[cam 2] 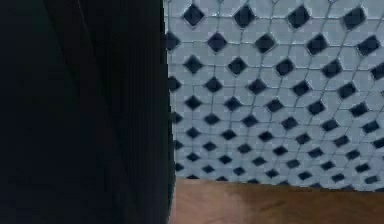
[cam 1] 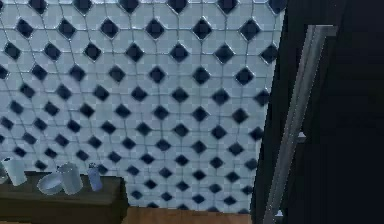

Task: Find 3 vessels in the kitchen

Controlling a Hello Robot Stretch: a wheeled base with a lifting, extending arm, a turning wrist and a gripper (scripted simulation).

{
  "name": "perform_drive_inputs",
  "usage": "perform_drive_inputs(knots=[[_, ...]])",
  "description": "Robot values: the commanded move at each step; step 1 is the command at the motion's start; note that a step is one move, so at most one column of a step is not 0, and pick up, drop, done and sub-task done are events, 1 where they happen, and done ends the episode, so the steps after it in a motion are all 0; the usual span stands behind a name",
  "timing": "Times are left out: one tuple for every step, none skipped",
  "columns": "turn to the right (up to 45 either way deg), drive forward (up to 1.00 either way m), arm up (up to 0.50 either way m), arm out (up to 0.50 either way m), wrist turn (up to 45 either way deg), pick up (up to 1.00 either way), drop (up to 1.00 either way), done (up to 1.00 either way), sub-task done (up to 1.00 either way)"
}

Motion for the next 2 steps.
perform_drive_inputs(knots=[[0.0,0.45,0.0,0.0,0.0,0.0,0.0,0.0,0.0],[18.0,0.0,0.0,0.0,0.0,0.0,0.0,0.0,0.0]])
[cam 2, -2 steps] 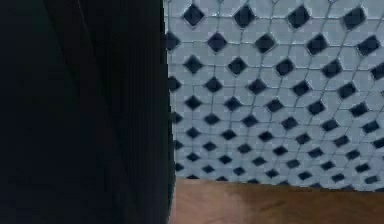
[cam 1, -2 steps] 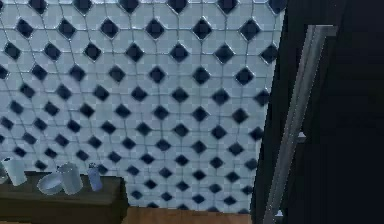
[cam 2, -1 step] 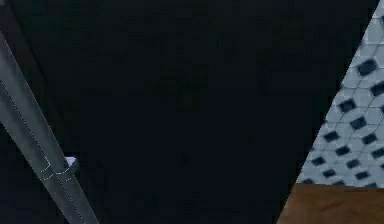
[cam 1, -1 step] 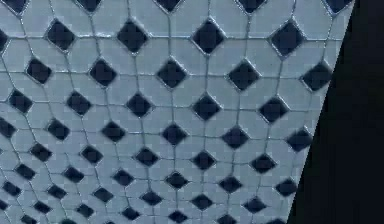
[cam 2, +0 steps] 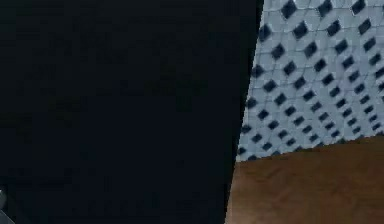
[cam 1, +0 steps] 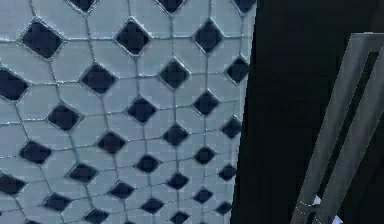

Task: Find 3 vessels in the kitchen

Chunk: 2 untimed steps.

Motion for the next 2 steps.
perform_drive_inputs(knots=[[0.0,0.05,0.0,0.0,0.0,0.0,0.0,0.0,0.0],[-45.0,0.0,0.0,0.0,0.0,0.0,0.0,0.0,0.0]])
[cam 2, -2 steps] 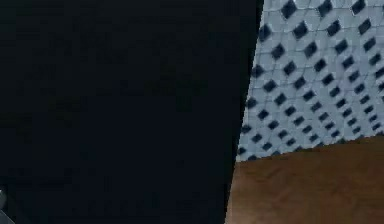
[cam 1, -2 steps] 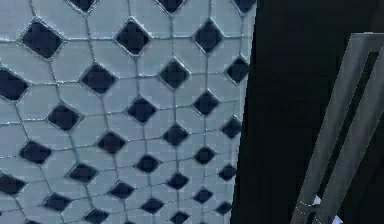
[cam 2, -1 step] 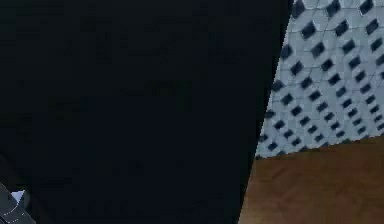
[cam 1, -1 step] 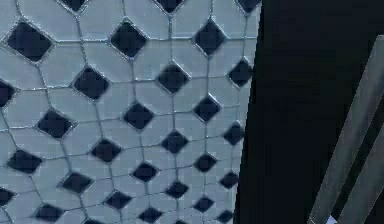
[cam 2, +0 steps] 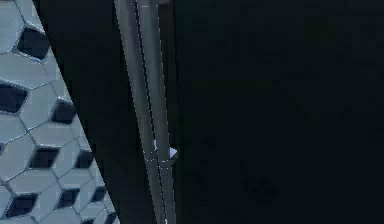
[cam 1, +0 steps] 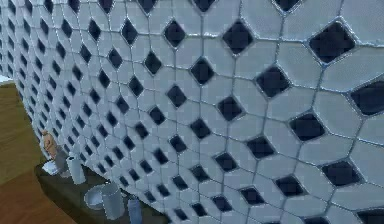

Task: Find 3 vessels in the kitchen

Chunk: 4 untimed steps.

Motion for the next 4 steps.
perform_drive_inputs(knots=[[-18.0,0.0,0.0,0.0,0.0,0.0,0.0,0.0,0.0],[0.0,0.0,0.0,0.0,0.0,0.0,0.0,0.0,1.0],[-45.0,0.0,0.0,0.0,0.0,0.0,0.0,0.0,0.0],[-24.0,0.0,0.0,0.0,0.0,0.0,0.0,0.0,0.0]])
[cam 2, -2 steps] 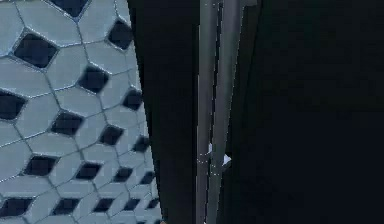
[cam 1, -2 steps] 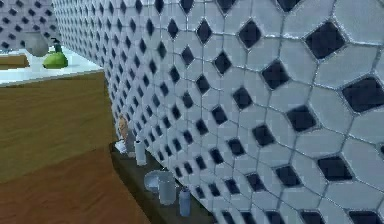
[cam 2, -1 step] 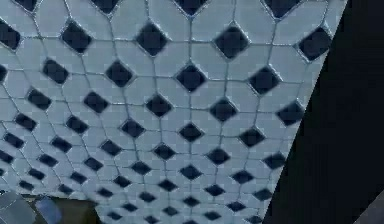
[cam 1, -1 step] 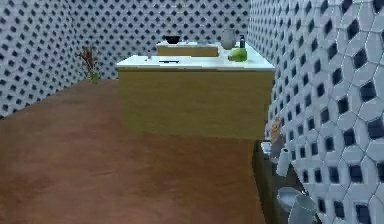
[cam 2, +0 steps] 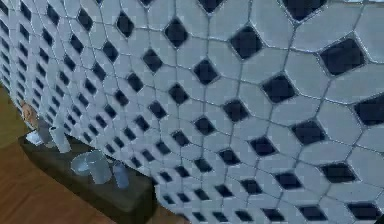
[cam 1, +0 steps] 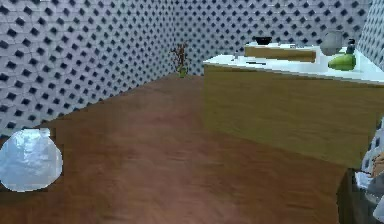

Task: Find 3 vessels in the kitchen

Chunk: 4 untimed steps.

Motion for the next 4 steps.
perform_drive_inputs(knots=[[0.0,0.15,0.0,0.0,0.0,0.0,0.0,0.0,0.0],[27.0,0.0,0.0,0.0,0.0,0.0,0.0,0.0,0.0],[0.0,0.6,0.0,0.0,0.0,0.0,0.0,0.0,0.0],[42.0,0.0,0.0,0.0,0.0,0.0,0.0,0.0,0.0]])
